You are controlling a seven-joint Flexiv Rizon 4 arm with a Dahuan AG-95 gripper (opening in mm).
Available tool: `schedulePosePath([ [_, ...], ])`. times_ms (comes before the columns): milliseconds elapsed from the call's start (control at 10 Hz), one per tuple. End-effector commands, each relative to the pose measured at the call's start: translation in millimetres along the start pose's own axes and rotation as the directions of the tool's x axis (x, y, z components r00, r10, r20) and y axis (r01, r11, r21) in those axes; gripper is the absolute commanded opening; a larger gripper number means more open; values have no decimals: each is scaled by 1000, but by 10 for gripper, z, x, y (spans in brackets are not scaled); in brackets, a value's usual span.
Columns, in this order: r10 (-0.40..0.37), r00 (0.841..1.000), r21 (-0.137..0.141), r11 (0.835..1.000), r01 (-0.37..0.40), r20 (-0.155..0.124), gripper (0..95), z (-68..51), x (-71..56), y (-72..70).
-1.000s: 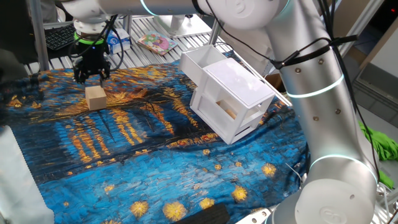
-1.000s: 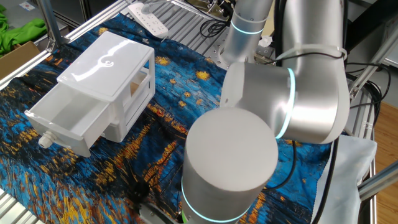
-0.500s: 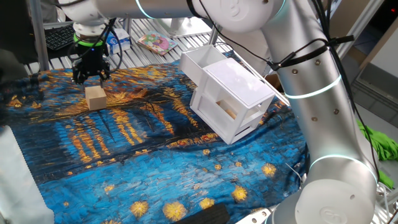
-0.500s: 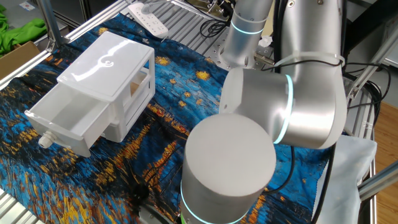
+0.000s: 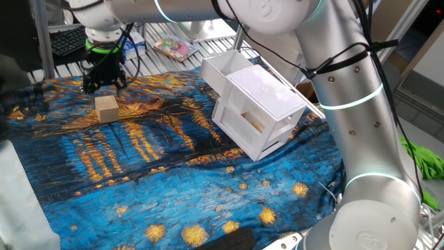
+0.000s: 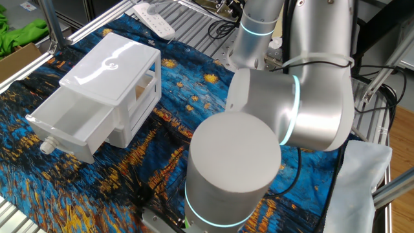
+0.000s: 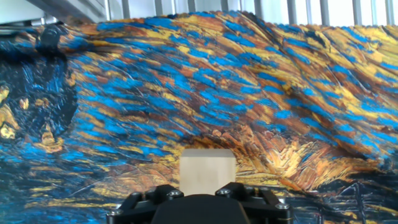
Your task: Put things in the drawer
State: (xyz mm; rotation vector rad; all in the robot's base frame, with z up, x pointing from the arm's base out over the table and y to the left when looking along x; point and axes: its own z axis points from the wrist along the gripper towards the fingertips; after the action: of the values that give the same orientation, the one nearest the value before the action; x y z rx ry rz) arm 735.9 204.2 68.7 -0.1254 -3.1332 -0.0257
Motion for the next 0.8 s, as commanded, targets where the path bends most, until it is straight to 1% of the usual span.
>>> schedulePosePath([
  [100,0,1000,-4,1000,0,-2,760,35,-15,14],
  [800,27,1000,-5,1000,-26,9,760,185,-43,39],
])
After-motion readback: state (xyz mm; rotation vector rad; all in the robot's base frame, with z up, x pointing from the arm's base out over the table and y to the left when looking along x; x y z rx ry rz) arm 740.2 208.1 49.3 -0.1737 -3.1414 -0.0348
